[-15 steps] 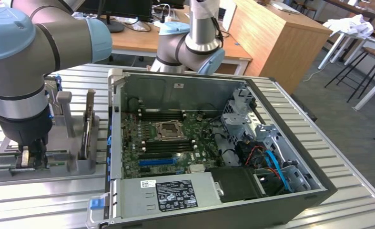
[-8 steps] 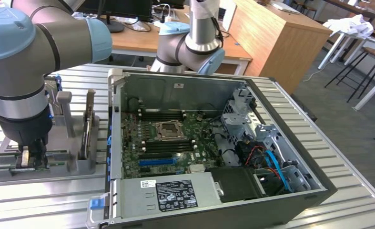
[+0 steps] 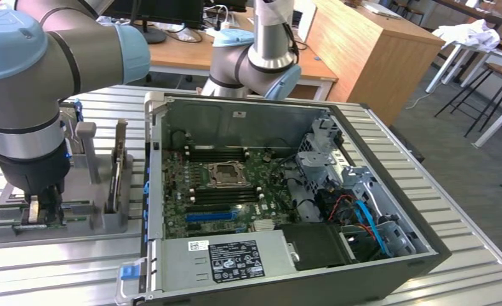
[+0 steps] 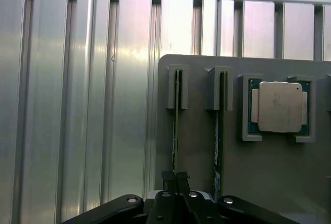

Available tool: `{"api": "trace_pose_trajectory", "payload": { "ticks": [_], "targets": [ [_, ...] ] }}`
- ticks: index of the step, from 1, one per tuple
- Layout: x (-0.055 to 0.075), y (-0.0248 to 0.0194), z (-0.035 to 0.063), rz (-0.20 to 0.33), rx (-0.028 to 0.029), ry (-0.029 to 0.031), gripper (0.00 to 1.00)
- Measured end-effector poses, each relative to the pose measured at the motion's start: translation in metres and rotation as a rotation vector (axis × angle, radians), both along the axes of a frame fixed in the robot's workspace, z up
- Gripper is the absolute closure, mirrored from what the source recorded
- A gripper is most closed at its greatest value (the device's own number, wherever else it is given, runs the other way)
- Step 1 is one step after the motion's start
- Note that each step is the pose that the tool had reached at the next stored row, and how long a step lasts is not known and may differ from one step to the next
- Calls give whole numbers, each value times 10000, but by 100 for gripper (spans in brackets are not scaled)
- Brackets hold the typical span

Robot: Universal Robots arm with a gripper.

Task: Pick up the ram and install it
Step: 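Pick up the ram and move it above insertion slot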

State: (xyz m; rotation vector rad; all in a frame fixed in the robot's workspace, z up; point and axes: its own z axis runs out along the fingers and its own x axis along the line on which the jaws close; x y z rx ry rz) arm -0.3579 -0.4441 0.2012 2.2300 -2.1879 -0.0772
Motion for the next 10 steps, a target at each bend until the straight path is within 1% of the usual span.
{"api": "trace_pose_trajectory", "payload": {
  "ticks": [5,10],
  "targets": [
    [0,0,52,-1,-1,2,89],
    [0,0,124,0,-2,2,89]
  ]
}}
